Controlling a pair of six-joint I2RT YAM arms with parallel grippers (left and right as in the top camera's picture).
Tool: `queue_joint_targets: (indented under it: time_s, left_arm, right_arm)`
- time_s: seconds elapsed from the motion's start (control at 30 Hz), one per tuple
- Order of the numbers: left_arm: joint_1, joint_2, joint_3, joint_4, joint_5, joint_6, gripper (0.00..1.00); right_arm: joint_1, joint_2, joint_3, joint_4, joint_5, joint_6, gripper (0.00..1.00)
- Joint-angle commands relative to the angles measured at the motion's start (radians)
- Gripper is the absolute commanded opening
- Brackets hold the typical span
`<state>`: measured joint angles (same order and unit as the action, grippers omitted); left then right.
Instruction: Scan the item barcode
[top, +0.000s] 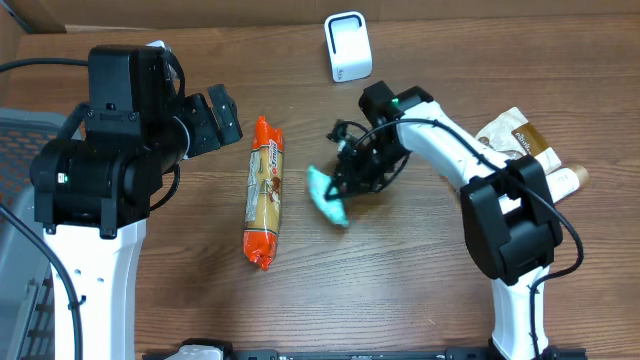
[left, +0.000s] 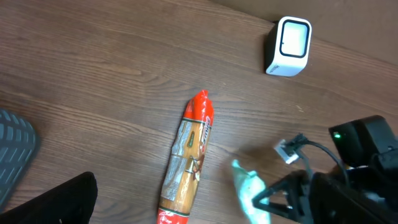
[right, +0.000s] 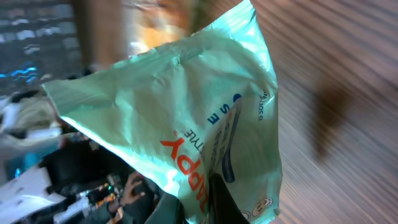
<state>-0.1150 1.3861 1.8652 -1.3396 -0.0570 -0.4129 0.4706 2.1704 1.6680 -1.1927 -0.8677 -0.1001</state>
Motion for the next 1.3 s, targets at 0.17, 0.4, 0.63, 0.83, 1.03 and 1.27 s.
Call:
queue_joint_targets:
  time_s: [0.17,0.4,0.63,0.83,1.03,1.27]
  left_arm:
    - [0.003,0.002,0.016,0.001,-0.005,-0.006,1.0]
    - [0.003,0.002,0.016,0.001,-0.005,-0.006,1.0]
    - [0.003,0.002,0.016,0.001,-0.005,-0.006,0.99]
    - [0.003,0.002,0.016,0.001,-0.005,-0.006,1.0]
    - [0.003,0.002,0.016,0.001,-0.005,-0.006,1.0]
    - [0.003,0.002,0.016,0.001,-0.005,-0.006,1.0]
  right_arm:
    - [0.111,0.006,-0.124,0.252,0.053,0.162,0.1]
    - [0.103,0.006,-0.124,0.225,0.31,0.232,0.32]
    - [0.087,0.006,-0.123,0.167,0.559,0.231,0.34]
    - [0.034,0.006,-0.058,0.103,0.664,0.223,0.36]
    - [0.004,0.006,0.131,-0.08,0.482,0.137,0.16]
    - [0.112,0.006,0.149,-0.118,0.374,0.154,0.04]
